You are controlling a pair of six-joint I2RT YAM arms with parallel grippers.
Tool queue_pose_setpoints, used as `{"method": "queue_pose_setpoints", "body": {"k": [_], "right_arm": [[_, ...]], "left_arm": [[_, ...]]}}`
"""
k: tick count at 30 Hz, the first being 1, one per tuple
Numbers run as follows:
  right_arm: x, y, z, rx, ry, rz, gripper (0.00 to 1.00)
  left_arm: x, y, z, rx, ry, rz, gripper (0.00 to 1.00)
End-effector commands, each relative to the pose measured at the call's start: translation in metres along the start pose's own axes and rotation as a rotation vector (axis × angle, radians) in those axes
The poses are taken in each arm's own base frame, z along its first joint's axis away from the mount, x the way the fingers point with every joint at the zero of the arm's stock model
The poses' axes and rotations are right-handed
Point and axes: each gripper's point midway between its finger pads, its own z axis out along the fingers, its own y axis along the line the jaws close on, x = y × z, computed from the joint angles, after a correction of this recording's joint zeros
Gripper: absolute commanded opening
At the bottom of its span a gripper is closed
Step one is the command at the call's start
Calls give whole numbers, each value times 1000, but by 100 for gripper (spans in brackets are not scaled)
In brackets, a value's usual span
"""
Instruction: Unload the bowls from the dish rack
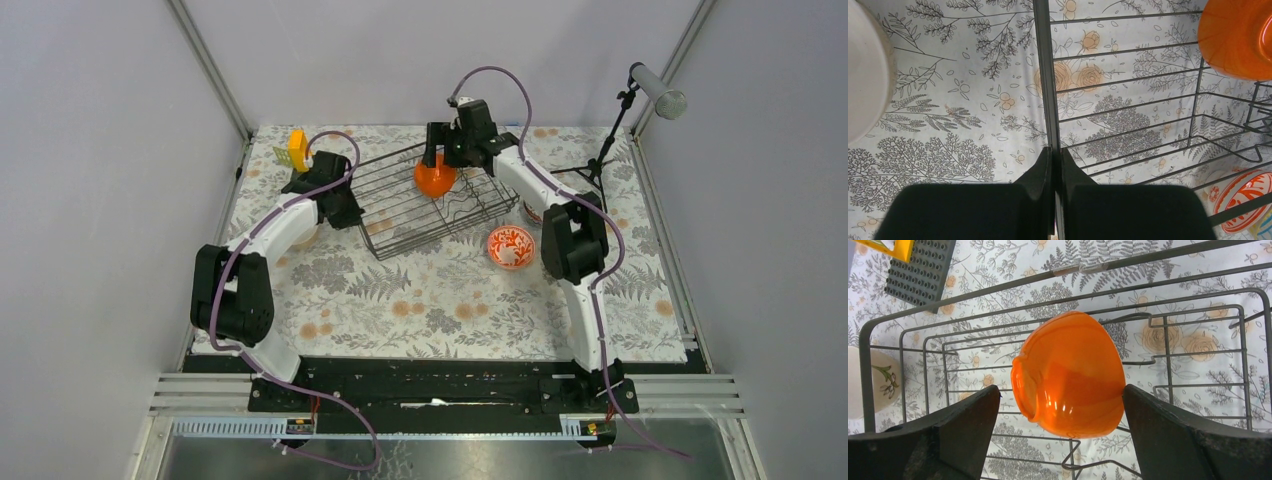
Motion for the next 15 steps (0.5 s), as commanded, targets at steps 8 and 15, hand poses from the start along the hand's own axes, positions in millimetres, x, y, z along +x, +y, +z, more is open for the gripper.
{"method": "queue_pose_setpoints", "body": {"k": [8,15], "right_arm": [[11,7,-25,-2,67,24,100],[24,0,-22,29,106,43,100]], "left_arm": [[8,-10,-12,27,0,38,0],[10,-8,-12,21,10,37,0]]}}
